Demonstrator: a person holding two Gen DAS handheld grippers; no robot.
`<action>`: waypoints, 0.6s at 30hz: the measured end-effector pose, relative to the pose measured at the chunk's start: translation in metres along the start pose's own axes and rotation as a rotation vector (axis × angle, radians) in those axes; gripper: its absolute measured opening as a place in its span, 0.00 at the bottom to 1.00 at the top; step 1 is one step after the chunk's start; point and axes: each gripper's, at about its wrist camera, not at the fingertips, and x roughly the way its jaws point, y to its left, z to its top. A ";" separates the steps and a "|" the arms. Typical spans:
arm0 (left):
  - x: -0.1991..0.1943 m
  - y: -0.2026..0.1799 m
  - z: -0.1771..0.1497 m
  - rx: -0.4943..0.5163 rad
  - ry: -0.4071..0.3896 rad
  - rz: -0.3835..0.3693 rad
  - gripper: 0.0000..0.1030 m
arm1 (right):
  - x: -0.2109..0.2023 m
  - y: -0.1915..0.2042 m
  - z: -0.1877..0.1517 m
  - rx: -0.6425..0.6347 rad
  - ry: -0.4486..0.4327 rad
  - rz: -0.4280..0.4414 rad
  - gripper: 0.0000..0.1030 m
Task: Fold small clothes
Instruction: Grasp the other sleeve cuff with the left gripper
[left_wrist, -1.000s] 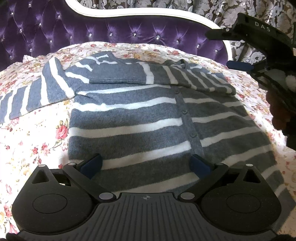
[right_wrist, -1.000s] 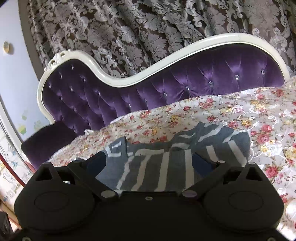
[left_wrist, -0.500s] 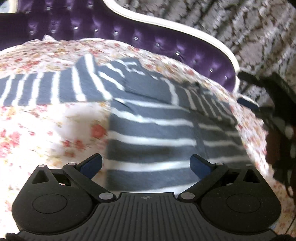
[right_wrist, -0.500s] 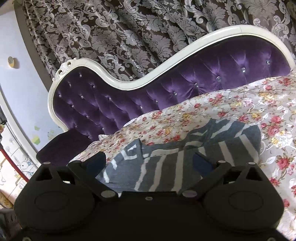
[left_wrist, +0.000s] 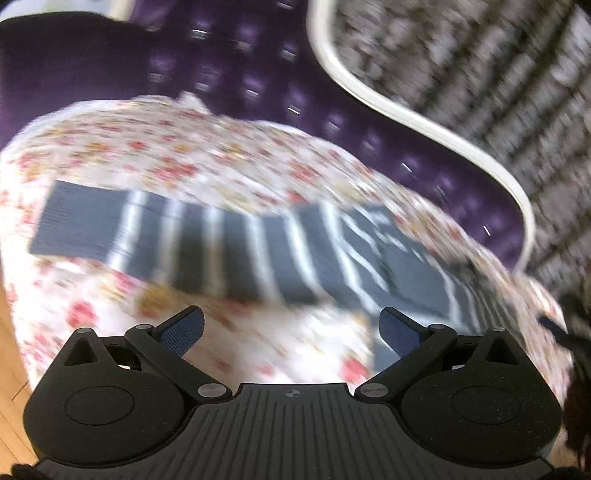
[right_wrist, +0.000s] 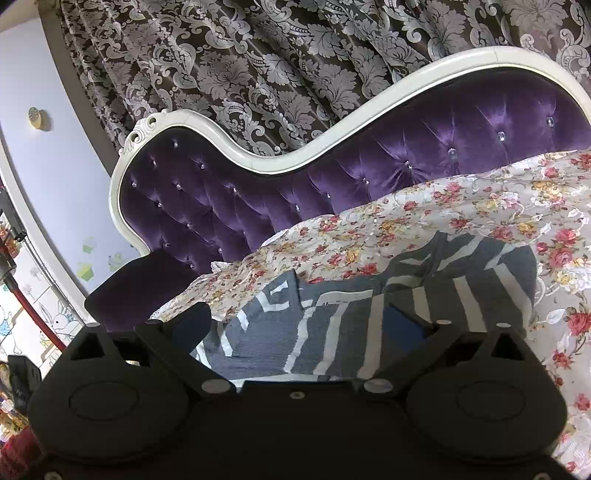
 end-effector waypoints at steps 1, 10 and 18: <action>0.001 0.010 0.005 -0.025 -0.014 0.010 0.99 | 0.001 -0.001 0.000 0.007 0.002 0.001 0.98; 0.017 0.081 0.029 -0.164 -0.042 0.051 0.99 | 0.010 0.000 -0.003 0.013 0.022 -0.006 0.98; 0.031 0.122 0.024 -0.260 -0.035 0.049 0.99 | 0.017 0.005 -0.009 -0.016 0.052 -0.004 0.98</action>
